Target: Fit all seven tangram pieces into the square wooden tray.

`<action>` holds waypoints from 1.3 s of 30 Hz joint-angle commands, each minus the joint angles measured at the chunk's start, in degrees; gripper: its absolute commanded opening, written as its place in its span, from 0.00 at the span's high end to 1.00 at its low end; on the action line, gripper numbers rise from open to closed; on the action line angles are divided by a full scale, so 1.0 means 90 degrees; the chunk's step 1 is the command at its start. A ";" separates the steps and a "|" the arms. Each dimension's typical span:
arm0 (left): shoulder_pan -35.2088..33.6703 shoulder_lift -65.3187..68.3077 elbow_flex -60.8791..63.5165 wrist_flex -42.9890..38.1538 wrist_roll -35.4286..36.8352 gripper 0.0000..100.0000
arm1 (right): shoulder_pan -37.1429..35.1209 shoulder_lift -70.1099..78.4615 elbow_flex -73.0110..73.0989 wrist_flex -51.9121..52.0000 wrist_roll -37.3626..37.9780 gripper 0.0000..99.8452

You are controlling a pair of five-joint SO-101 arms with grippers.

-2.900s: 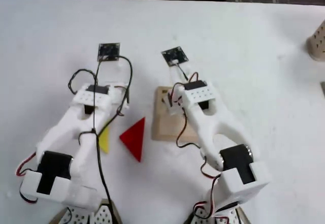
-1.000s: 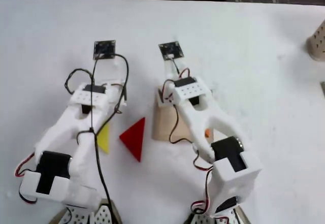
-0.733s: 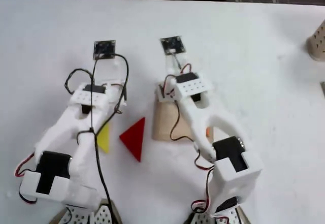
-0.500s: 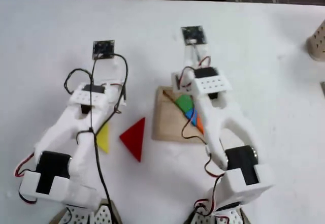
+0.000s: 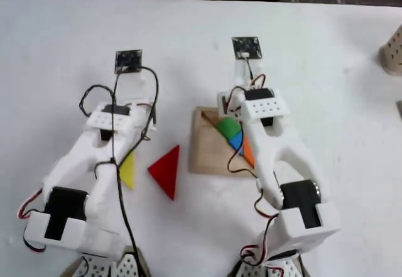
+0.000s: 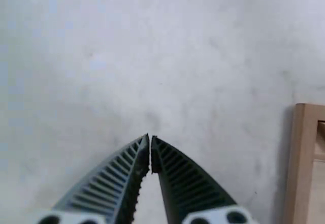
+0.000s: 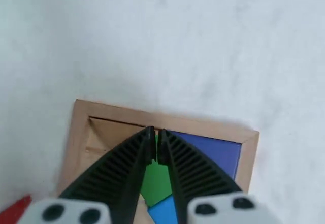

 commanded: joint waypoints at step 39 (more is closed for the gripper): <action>-0.0044 -0.0054 -0.0293 -0.0156 0.0020 0.98 | -0.0230 -0.0943 0.1651 0.0493 0.1114 0.98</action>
